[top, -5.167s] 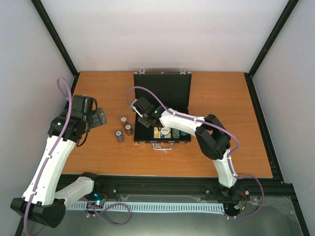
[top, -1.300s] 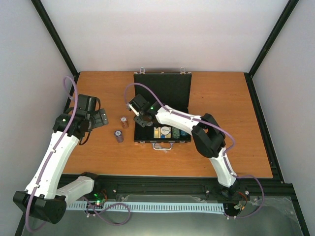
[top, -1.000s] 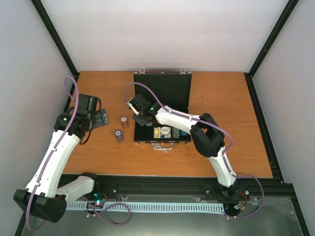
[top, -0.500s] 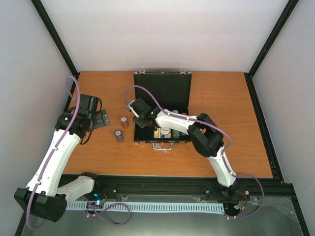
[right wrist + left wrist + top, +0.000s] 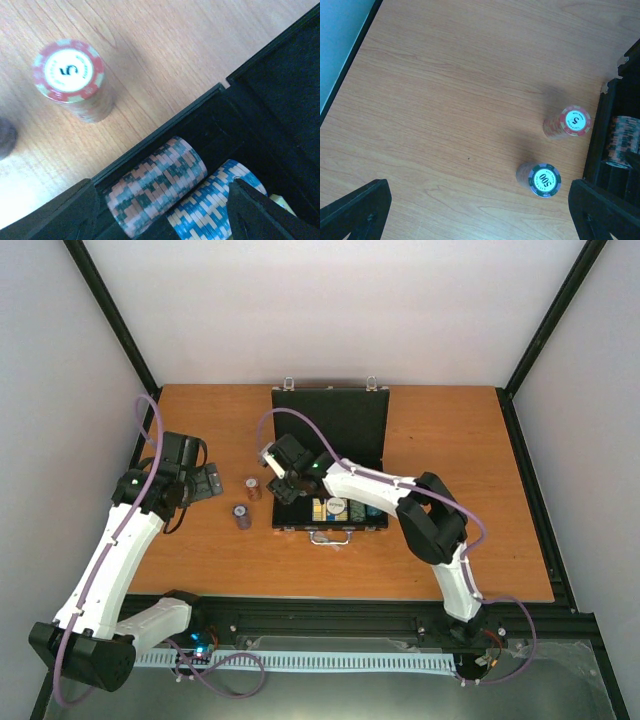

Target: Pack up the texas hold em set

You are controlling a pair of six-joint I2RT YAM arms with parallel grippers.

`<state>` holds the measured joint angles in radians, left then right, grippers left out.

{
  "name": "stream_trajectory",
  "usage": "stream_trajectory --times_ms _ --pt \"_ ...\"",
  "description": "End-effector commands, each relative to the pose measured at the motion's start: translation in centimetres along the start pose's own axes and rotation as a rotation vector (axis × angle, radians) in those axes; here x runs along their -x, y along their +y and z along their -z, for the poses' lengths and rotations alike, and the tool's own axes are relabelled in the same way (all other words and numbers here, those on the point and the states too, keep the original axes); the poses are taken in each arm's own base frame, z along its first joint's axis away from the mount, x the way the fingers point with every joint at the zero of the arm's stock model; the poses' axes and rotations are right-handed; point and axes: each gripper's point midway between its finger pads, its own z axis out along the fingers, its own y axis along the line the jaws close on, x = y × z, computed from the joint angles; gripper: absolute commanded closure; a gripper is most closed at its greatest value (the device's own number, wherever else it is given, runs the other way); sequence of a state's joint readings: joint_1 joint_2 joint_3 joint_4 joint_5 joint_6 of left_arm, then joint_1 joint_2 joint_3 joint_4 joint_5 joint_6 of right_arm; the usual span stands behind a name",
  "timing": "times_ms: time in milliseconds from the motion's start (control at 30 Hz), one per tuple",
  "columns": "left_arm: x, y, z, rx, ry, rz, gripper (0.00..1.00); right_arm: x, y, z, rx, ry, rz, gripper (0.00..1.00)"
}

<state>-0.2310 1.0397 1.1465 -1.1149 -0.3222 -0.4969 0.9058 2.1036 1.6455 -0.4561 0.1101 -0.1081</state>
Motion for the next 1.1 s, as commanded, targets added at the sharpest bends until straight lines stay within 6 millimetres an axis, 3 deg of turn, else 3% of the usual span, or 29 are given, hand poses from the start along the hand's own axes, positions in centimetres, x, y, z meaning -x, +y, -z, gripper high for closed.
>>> stream_trajectory --times_ms 0,167,367,633,767,1067 --pt "0.4 -0.1 0.2 -0.015 -0.023 0.006 0.0 2.3 0.4 3.9 0.042 -0.06 -0.021 0.27" --pt "0.5 -0.1 0.4 -0.02 -0.026 0.01 0.0 2.8 2.5 5.5 0.173 -0.051 -0.01 0.18" --pt "1.1 -0.2 0.9 -0.027 -0.045 0.021 0.0 3.9 4.3 5.1 0.282 -0.057 -0.024 0.19" --pt "1.2 0.0 1.3 -0.025 -0.053 0.019 0.0 5.9 5.9 1.2 0.359 -0.034 -0.043 0.23" --pt "1.3 0.2 1.4 -0.017 -0.059 0.014 0.0 5.7 6.2 -0.8 0.359 0.001 -0.051 0.23" --pt "1.4 0.1 1.2 -0.011 -0.056 0.006 0.0 5.1 6.7 -3.2 0.359 0.024 -0.062 0.24"
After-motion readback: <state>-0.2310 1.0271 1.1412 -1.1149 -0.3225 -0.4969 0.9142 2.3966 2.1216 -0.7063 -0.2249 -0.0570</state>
